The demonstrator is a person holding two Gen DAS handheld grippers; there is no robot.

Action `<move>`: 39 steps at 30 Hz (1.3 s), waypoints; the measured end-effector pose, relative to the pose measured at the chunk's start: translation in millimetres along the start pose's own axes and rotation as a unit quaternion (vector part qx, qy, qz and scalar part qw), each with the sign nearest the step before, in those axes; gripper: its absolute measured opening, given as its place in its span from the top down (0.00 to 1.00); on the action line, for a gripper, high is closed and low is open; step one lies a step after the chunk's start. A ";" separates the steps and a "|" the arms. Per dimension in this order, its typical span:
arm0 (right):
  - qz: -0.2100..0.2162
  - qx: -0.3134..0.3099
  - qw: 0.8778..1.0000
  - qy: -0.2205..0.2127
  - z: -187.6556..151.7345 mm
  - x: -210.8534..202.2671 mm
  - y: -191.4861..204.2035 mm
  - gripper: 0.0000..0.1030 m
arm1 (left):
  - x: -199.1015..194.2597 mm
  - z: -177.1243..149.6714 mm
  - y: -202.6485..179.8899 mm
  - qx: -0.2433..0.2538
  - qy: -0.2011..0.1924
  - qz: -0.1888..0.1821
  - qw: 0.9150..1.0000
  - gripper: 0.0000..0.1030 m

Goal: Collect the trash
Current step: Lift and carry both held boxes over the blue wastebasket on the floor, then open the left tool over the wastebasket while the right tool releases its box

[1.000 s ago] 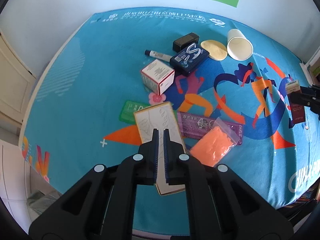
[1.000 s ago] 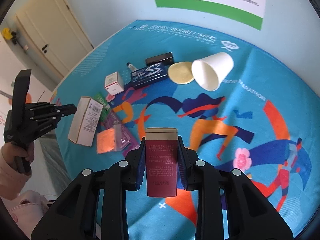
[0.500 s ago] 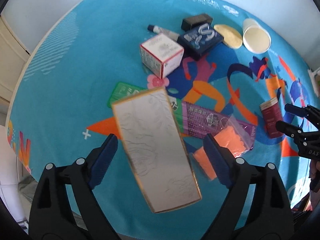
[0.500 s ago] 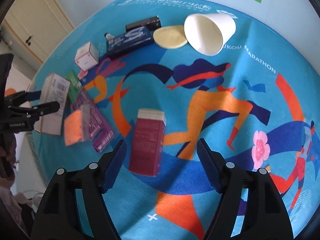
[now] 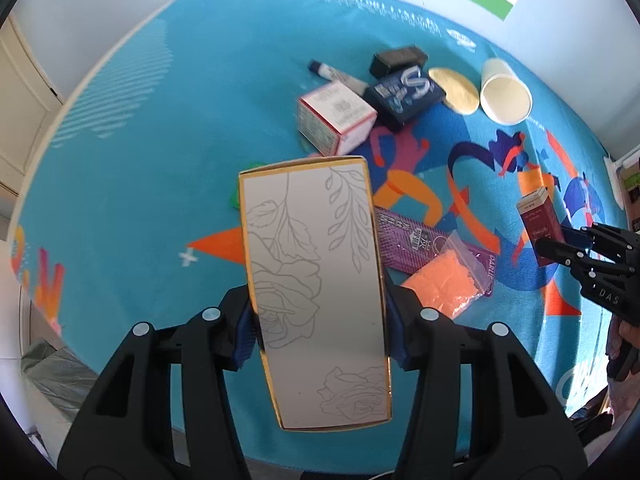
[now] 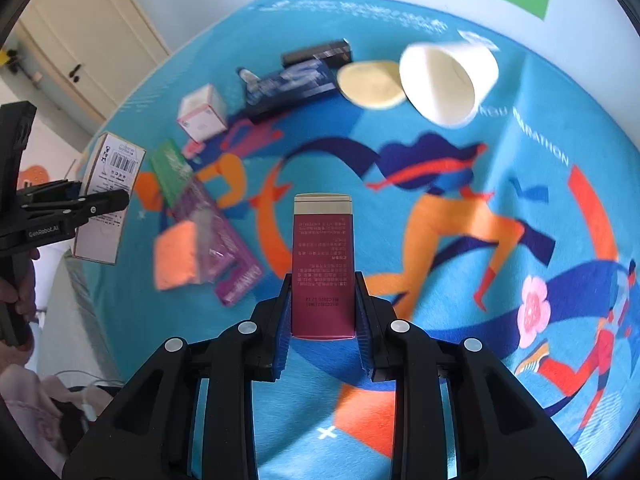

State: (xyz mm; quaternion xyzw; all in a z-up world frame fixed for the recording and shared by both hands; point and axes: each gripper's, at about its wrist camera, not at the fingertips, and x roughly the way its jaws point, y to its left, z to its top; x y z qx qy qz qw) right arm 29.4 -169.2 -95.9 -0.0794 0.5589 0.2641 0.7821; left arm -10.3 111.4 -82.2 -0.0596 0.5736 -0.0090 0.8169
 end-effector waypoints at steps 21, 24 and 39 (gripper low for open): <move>0.176 -0.282 0.943 0.031 55.6 25.1 268.1 0.72 | -79.7 -152.3 167.3 -0.217 -0.016 0.118 0.969 0.53; 0.197 -0.321 0.925 0.049 52.4 38.1 311.7 0.72 | -90.3 -185.5 196.0 -0.256 -0.013 0.137 0.957 0.53; 0.294 -0.473 0.816 0.156 -8.5 95.6 522.4 0.50 | -101.8 -315.9 297.8 -0.424 0.009 0.157 0.892 0.26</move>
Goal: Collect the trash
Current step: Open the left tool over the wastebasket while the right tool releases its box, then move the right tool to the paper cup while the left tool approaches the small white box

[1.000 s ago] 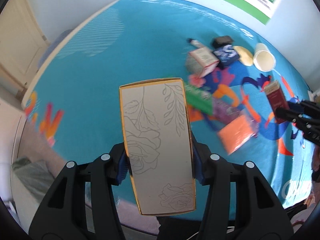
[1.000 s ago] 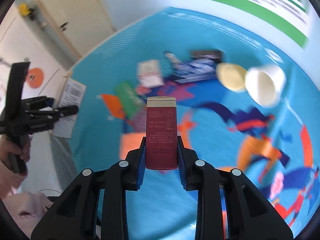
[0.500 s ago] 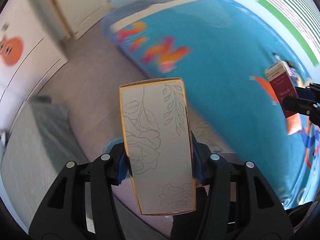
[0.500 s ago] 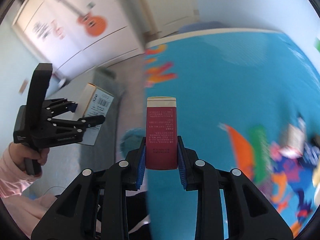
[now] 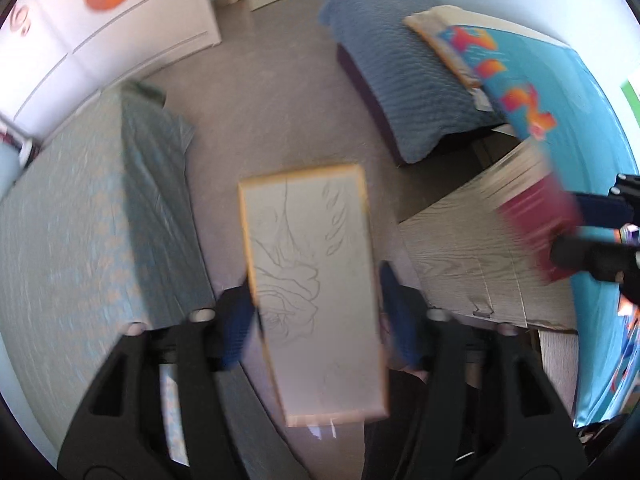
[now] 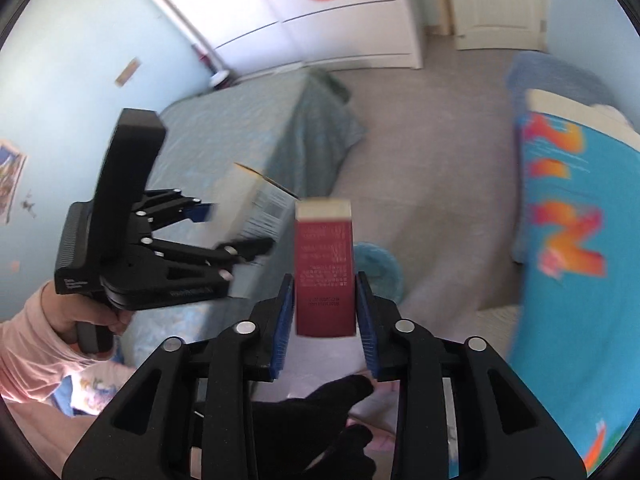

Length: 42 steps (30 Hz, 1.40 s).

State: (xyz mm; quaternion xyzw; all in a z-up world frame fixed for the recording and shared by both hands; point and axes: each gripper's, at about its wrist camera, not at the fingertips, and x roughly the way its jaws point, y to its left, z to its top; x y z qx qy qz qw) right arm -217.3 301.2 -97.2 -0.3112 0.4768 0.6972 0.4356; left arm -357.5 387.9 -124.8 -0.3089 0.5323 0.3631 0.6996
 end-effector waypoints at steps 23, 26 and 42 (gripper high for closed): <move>-0.072 0.106 0.990 -0.054 -41.2 -65.8 -57.1 0.35 | -4.2 18.3 -38.1 0.066 -0.005 0.004 0.998 0.15; -0.092 0.140 0.983 -0.075 -69.9 -92.9 -73.5 0.34 | -13.4 24.7 -80.5 0.118 -0.017 -0.006 0.993 0.15; -0.198 0.335 0.907 -0.162 -274.5 -210.6 -124.0 0.34 | -30.6 -4.7 -319.8 0.386 -0.033 -0.077 0.919 0.15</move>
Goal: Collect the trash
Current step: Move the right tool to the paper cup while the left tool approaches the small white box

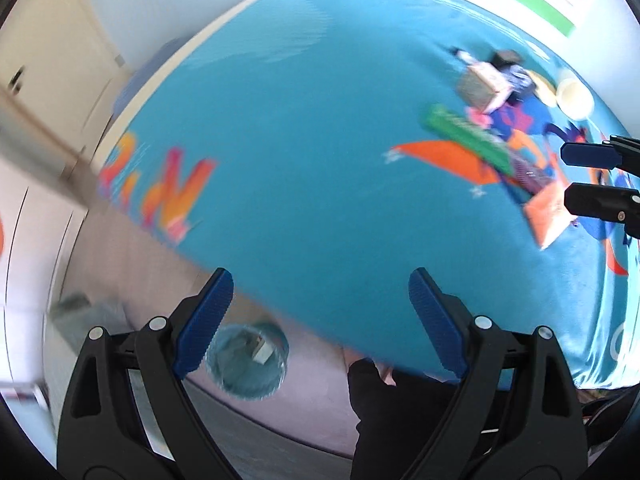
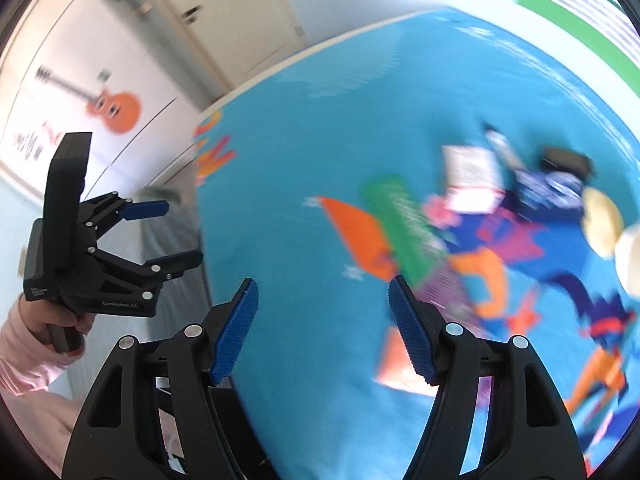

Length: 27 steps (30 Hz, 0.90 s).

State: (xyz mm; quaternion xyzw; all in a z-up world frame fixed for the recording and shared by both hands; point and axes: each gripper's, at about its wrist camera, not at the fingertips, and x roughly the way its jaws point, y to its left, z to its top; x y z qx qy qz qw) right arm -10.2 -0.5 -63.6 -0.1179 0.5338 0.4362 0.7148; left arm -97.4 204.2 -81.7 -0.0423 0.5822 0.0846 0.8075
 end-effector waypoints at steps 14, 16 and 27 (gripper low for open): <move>-0.099 0.108 0.988 -0.053 -46.5 -62.4 -124.9 0.34 | 20.3 82.9 -110.3 0.128 -0.018 -0.030 0.991 0.15; -0.113 0.122 0.984 -0.059 -47.1 -70.7 -144.1 0.34 | 24.4 91.8 -117.0 0.136 -0.017 -0.032 0.990 0.15; -0.178 0.173 0.967 -0.057 -34.8 -75.0 -235.6 0.34 | 77.1 152.4 -143.7 0.163 0.013 -0.037 0.986 0.15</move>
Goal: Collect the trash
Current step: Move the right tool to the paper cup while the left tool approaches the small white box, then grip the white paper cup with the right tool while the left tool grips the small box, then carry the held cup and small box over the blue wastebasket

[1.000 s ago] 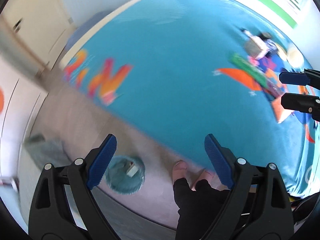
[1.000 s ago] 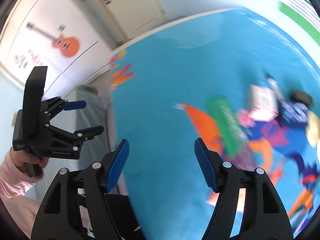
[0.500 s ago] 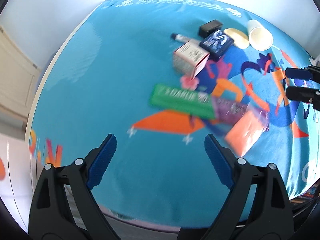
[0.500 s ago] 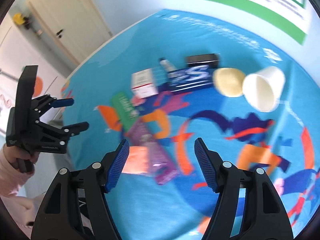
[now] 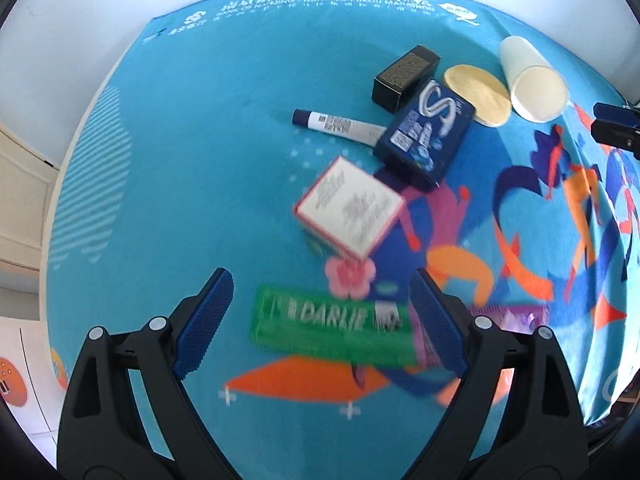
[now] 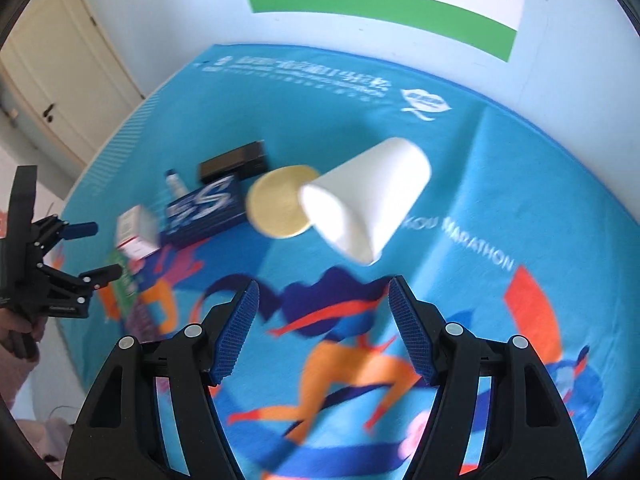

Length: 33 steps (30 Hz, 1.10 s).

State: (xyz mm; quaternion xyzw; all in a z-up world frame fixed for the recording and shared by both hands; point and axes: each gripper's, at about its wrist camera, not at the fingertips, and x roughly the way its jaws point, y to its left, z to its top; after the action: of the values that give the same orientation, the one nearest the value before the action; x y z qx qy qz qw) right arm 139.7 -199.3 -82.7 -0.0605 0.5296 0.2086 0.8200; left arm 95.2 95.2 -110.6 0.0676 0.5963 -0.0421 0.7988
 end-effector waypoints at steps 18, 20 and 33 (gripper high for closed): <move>-0.043 0.030 0.999 -0.003 38.4 43.8 -30.5 0.95 | 34.9 39.7 5.5 0.012 0.013 -0.037 0.999 0.59; -0.043 0.026 0.999 -0.009 38.9 38.9 -29.6 0.95 | 32.0 39.6 6.2 0.007 0.009 -0.034 0.999 0.59; 0.022 -0.044 0.998 -0.047 24.7 -24.4 36.1 0.95 | -38.3 -9.5 20.2 -0.021 -0.043 0.002 0.999 0.59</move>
State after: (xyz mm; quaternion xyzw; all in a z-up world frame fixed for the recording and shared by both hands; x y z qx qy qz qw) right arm 137.3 -165.5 -45.9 -0.0747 0.4821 0.2521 0.8358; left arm 78.2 116.1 -75.4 0.0504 0.5616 -0.0310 0.8253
